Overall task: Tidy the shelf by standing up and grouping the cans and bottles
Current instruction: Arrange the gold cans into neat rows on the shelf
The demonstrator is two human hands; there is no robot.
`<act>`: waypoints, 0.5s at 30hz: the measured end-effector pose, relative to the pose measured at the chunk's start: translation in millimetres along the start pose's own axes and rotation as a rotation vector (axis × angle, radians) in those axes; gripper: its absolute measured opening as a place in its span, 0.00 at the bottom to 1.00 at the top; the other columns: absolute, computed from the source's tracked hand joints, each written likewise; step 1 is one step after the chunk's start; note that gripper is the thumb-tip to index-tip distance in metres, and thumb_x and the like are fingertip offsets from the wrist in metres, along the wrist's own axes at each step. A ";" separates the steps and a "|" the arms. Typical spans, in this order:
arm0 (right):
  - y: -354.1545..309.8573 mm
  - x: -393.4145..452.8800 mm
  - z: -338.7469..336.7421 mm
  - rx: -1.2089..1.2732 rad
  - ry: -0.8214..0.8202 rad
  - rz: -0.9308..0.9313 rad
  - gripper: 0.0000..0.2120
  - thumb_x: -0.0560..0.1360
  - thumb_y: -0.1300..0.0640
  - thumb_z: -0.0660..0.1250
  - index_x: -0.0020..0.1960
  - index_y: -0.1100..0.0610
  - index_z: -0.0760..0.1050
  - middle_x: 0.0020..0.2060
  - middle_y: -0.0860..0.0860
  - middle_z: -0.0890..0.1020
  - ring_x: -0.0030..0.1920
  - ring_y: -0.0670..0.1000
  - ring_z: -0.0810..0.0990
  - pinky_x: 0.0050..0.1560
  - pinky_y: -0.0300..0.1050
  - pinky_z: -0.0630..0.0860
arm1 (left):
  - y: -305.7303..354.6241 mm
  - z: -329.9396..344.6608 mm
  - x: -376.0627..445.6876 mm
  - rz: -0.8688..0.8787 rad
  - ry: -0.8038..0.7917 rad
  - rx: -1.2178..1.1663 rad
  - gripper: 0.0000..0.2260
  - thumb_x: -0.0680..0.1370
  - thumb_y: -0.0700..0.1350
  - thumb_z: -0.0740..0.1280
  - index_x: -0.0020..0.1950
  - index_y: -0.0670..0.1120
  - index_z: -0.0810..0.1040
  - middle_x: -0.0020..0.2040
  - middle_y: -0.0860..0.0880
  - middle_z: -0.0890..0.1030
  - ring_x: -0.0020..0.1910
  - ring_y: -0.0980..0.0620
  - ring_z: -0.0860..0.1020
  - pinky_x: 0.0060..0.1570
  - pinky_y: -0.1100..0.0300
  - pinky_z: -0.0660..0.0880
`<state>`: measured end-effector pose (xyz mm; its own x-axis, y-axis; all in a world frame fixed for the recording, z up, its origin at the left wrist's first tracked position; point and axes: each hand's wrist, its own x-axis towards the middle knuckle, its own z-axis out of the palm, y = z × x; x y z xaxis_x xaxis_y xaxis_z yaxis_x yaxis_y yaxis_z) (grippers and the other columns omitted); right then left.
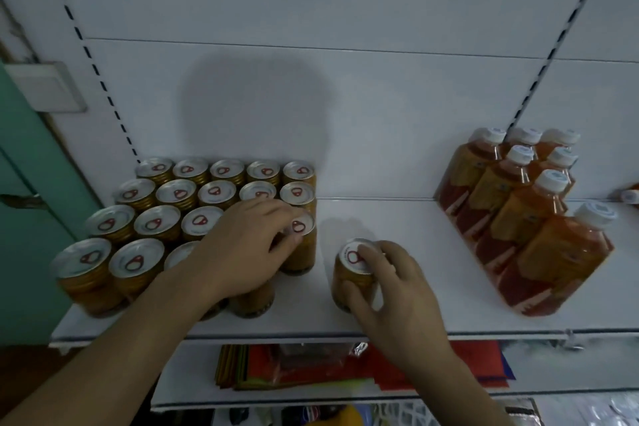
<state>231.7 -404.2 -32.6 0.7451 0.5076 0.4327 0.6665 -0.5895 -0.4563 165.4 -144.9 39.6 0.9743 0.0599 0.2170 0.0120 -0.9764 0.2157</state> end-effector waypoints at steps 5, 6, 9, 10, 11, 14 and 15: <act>-45.6 -9.6 26.4 -0.019 -0.070 -0.034 0.27 0.82 0.42 0.60 0.78 0.52 0.69 0.75 0.54 0.72 0.68 0.58 0.76 0.64 0.54 0.80 | -22.0 -9.2 -42.7 -0.068 -0.066 0.035 0.32 0.81 0.69 0.48 0.82 0.56 0.65 0.81 0.56 0.67 0.80 0.52 0.63 0.79 0.48 0.62; -52.2 -10.9 31.2 -0.028 -0.084 -0.037 0.27 0.83 0.43 0.58 0.79 0.53 0.67 0.77 0.55 0.70 0.70 0.59 0.75 0.67 0.57 0.79 | -24.8 -9.4 -49.7 -0.073 -0.097 0.060 0.34 0.81 0.69 0.46 0.83 0.56 0.62 0.83 0.55 0.63 0.82 0.51 0.59 0.80 0.47 0.58; -66.6 -12.0 38.2 -0.060 -0.082 -0.017 0.29 0.84 0.43 0.53 0.82 0.53 0.63 0.80 0.57 0.67 0.74 0.61 0.73 0.71 0.59 0.77 | -27.8 -3.5 -62.6 -0.066 -0.183 0.140 0.38 0.79 0.71 0.38 0.86 0.57 0.51 0.87 0.56 0.50 0.85 0.50 0.47 0.83 0.44 0.48; -69.4 -11.9 38.5 -0.070 -0.080 -0.010 0.29 0.84 0.43 0.52 0.82 0.53 0.63 0.80 0.57 0.67 0.75 0.61 0.72 0.72 0.60 0.76 | -27.6 -0.4 -64.3 -0.055 -0.199 0.171 0.40 0.77 0.72 0.35 0.86 0.57 0.48 0.87 0.55 0.48 0.85 0.49 0.44 0.83 0.43 0.46; -71.6 -11.2 37.9 -0.080 -0.080 -0.009 0.29 0.83 0.43 0.52 0.82 0.54 0.64 0.80 0.58 0.68 0.75 0.62 0.72 0.72 0.61 0.76 | -27.4 2.4 -64.7 -0.045 -0.211 0.199 0.41 0.76 0.72 0.32 0.87 0.56 0.46 0.87 0.55 0.46 0.85 0.49 0.43 0.83 0.41 0.46; -77.3 -7.0 37.3 -0.111 -0.088 -0.008 0.30 0.83 0.44 0.54 0.81 0.55 0.65 0.79 0.59 0.69 0.75 0.63 0.73 0.71 0.62 0.76 | -28.2 6.1 -63.0 -0.019 -0.210 0.223 0.41 0.76 0.71 0.31 0.87 0.55 0.46 0.87 0.53 0.47 0.86 0.48 0.44 0.82 0.40 0.47; -78.9 -6.3 38.4 -0.115 -0.083 -0.010 0.29 0.83 0.45 0.55 0.80 0.56 0.66 0.79 0.60 0.70 0.74 0.64 0.74 0.71 0.62 0.77 | -28.4 6.1 -62.9 -0.014 -0.205 0.228 0.41 0.77 0.71 0.31 0.87 0.54 0.47 0.87 0.53 0.48 0.86 0.48 0.44 0.82 0.40 0.48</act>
<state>175.3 -336.8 -29.2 0.7408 0.5611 0.3693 0.6706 -0.6499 -0.3577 105.2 -122.2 14.0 0.9985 0.0533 0.0134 0.0534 -0.9985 -0.0073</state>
